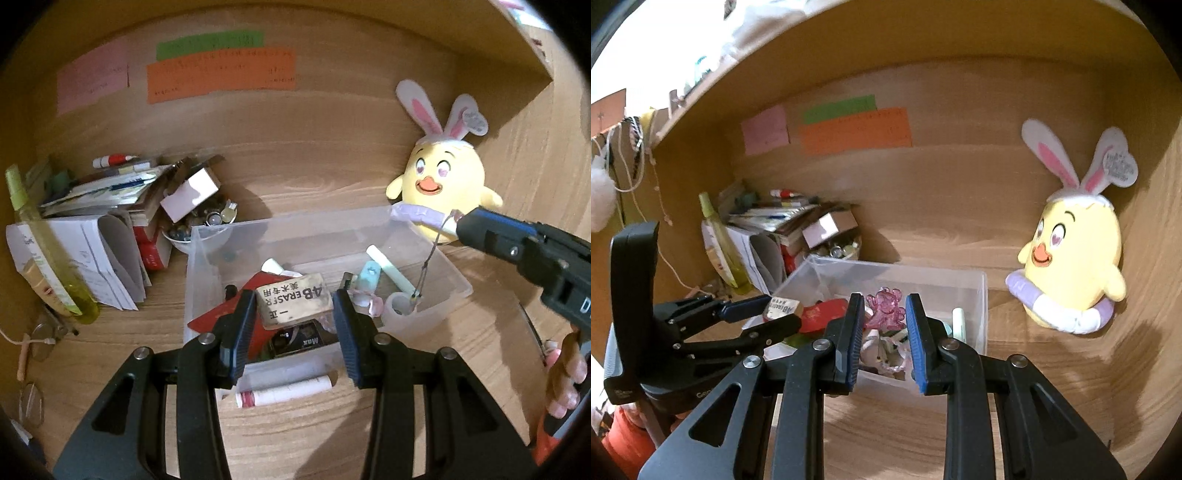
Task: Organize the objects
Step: 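Carry the eraser with left tool while right tool carries the charm over the bin, then open left tool to drop the eraser while right tool drops the charm in the bin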
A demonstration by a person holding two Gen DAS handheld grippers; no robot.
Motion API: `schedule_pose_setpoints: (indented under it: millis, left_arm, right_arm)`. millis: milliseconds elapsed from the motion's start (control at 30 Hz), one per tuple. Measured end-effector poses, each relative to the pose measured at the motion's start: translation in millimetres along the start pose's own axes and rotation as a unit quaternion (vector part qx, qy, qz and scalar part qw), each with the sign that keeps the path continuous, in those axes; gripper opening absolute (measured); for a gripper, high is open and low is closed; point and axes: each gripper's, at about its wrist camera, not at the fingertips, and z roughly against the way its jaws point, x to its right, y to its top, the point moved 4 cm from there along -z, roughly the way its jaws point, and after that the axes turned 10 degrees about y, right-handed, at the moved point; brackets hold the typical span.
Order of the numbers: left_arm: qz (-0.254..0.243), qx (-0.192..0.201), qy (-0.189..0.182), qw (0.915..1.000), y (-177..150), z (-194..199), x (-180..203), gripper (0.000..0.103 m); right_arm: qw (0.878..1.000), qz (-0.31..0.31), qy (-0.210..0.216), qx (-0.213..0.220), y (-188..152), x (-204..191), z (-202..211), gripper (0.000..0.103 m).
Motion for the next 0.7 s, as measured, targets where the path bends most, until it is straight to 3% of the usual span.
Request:
schedule_pose_setpoints:
  millis: [233, 700]
  left_arm:
    - [-0.012, -0.01, 0.007, 0.9999, 2, -16, 7, 0.042]
    - [-0.029, -0.05, -0.02, 0.9981, -6, -44, 26, 0.042]
  right_arm:
    - [1.0, -0.012, -0.006, -0.026, -9, 12, -28, 0.021]
    - [0.994, -0.04, -0.01, -0.105, -37, 37, -79, 0.021]
